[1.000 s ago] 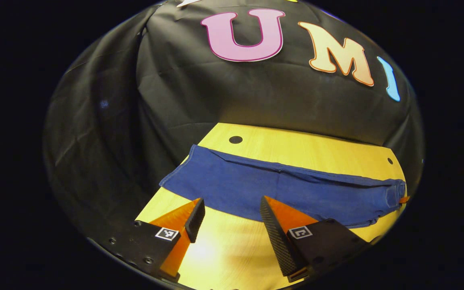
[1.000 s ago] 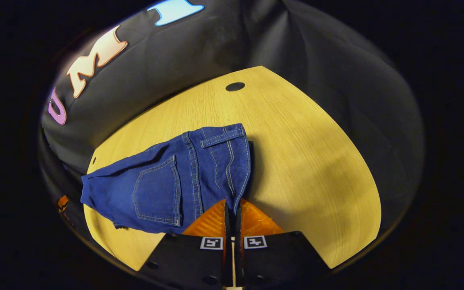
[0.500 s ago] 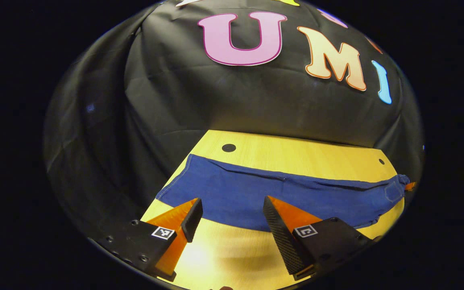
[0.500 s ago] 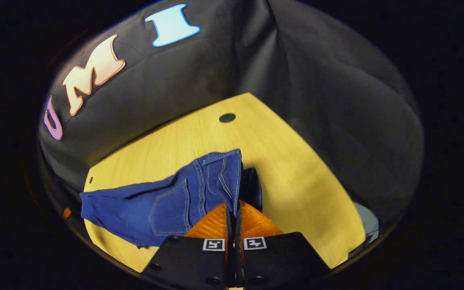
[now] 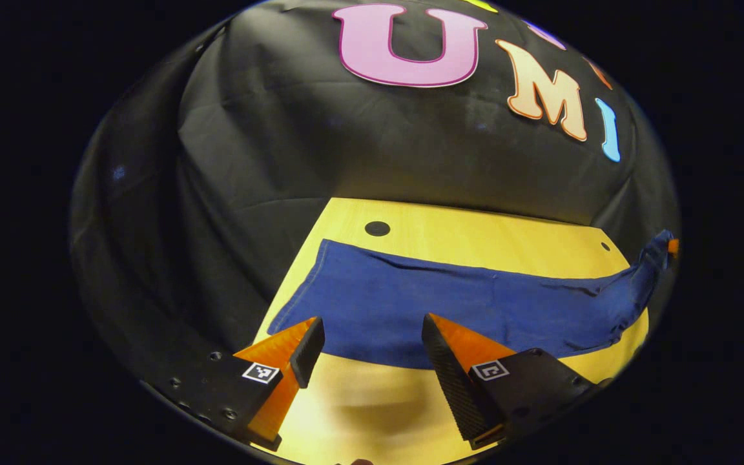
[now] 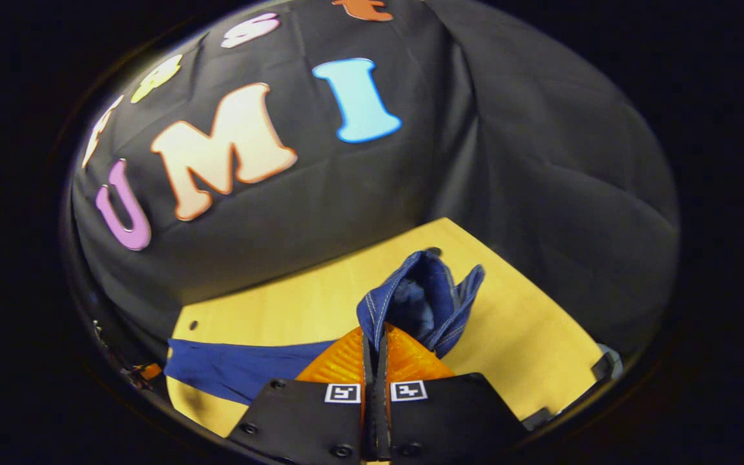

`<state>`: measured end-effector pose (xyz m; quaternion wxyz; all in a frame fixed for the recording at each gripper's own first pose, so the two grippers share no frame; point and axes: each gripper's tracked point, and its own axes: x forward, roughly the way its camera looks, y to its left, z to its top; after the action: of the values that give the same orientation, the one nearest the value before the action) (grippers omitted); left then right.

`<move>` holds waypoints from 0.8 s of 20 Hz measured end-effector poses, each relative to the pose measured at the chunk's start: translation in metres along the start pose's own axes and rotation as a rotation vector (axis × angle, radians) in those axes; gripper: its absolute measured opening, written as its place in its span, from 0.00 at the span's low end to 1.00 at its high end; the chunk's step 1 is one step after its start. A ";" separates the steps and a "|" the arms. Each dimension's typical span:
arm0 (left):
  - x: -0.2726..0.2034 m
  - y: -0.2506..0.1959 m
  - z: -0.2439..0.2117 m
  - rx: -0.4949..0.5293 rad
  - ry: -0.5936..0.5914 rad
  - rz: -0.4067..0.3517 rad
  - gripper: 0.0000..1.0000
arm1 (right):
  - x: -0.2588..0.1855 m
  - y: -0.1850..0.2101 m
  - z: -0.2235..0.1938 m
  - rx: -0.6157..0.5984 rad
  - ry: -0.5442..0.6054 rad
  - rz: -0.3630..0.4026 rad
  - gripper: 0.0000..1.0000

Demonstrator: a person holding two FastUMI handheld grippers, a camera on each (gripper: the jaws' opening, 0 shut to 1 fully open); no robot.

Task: Grasp the waist and the cuffs of the jeans and fold them to make the two legs overlap; first hold the waist and fold one-third of the jeans toward the cuffs, then hold the cuffs and fold the remaining one-third in the same direction to finish folding.

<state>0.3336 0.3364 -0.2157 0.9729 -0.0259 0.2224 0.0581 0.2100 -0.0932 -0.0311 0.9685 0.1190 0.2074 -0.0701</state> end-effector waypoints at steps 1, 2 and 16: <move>0.004 0.010 0.001 0.009 0.003 -0.001 0.92 | -0.004 0.034 -0.002 0.009 -0.010 0.055 0.03; 0.010 0.021 0.001 0.018 0.005 0.002 0.93 | -0.005 0.069 -0.009 0.020 -0.014 0.112 0.02; 0.063 0.075 0.003 0.029 -0.013 0.022 0.93 | 0.070 0.241 -0.272 -0.037 0.297 0.479 0.03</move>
<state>0.3823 0.4176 -0.2421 0.9739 -0.0092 0.2171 0.0656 0.2131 0.2031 -0.2527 0.9185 0.1558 0.3141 0.1828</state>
